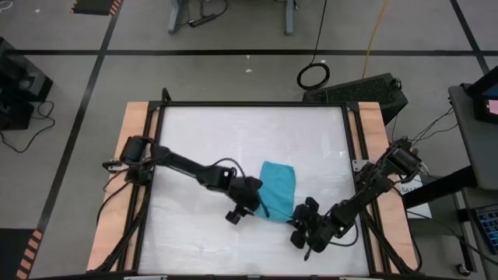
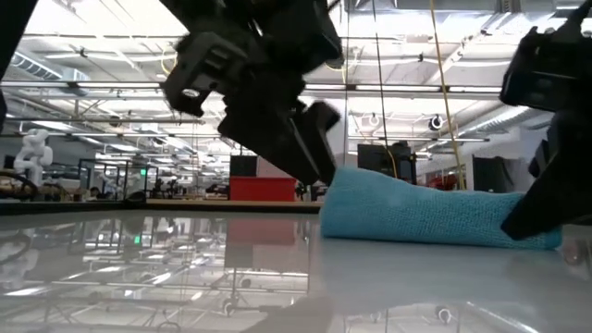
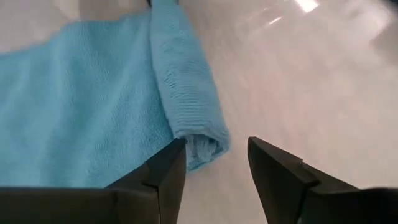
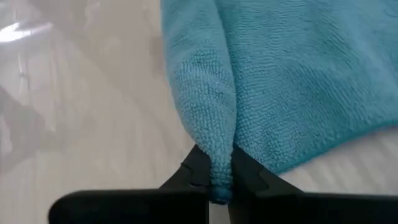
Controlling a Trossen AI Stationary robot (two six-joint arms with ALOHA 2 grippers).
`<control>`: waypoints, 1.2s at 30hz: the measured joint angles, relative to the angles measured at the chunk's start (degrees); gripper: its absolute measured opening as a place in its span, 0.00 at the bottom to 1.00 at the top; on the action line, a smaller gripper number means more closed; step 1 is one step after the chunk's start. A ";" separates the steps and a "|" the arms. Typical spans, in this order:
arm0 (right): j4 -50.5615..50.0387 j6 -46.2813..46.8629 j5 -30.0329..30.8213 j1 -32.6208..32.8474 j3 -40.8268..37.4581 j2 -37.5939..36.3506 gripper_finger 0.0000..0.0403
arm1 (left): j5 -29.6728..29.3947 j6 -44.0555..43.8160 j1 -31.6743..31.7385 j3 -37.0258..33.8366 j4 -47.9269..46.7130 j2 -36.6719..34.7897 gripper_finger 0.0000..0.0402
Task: Roll towel into tight, uniform cylinder
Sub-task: Roll the blue towel
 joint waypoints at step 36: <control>3.60 2.22 1.81 1.50 -1.41 0.02 0.03 | -33.38 25.36 -11.01 0.10 12.55 5.71 0.67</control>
